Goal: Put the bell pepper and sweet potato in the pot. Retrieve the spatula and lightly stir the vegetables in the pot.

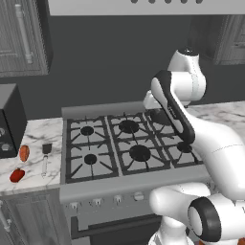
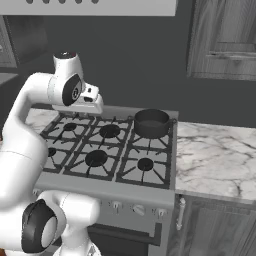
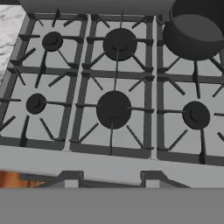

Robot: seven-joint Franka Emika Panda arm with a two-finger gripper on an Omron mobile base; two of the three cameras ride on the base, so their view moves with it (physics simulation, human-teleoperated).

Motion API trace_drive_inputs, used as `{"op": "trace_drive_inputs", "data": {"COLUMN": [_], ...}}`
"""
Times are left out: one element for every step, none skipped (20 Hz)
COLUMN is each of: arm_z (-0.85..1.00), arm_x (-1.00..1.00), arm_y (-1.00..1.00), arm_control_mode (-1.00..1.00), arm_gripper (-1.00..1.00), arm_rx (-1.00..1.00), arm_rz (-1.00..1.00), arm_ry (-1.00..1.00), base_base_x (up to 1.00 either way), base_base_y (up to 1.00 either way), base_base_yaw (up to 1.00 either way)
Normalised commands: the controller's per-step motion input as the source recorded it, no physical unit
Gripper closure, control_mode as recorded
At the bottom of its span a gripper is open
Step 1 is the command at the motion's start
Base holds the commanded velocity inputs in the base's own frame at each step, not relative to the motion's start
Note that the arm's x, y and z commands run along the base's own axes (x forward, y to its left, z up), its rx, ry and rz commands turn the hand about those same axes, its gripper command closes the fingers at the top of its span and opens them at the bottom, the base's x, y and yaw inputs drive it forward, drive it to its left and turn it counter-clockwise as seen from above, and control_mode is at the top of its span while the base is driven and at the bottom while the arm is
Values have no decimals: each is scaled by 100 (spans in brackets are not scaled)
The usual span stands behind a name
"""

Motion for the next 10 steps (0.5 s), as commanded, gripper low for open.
{"op": "trace_drive_inputs", "data": {"arm_z": [0,0,0,0,0,0,-1,0,0,0], "arm_x": [0,0,0,0,0,0,0,-3,-24,-47], "arm_y": [0,3,20,25,32,42,52,56,68,65], "arm_control_mode": [-100,-100,-100,-100,-100,-100,-100,-100,-100,-100], "arm_gripper": [-100,-100,-100,-100,-100,-100,-100,-100,-100,-100], "arm_rx": [0,0,0,0,0,0,0,0,0,0], "arm_rz": [0,0,0,0,0,0,0,0,2,5], "arm_ry": [0,-2,-1,0,0,-2,-4,0,-3,-12], "base_base_x": [0,0,0,0,0,0,0,0,0,0], "base_base_y": [0,0,0,0,0,0,0,0,0,0], "base_base_yaw": [0,0,0,0,0,0,0,0,0,0]}}
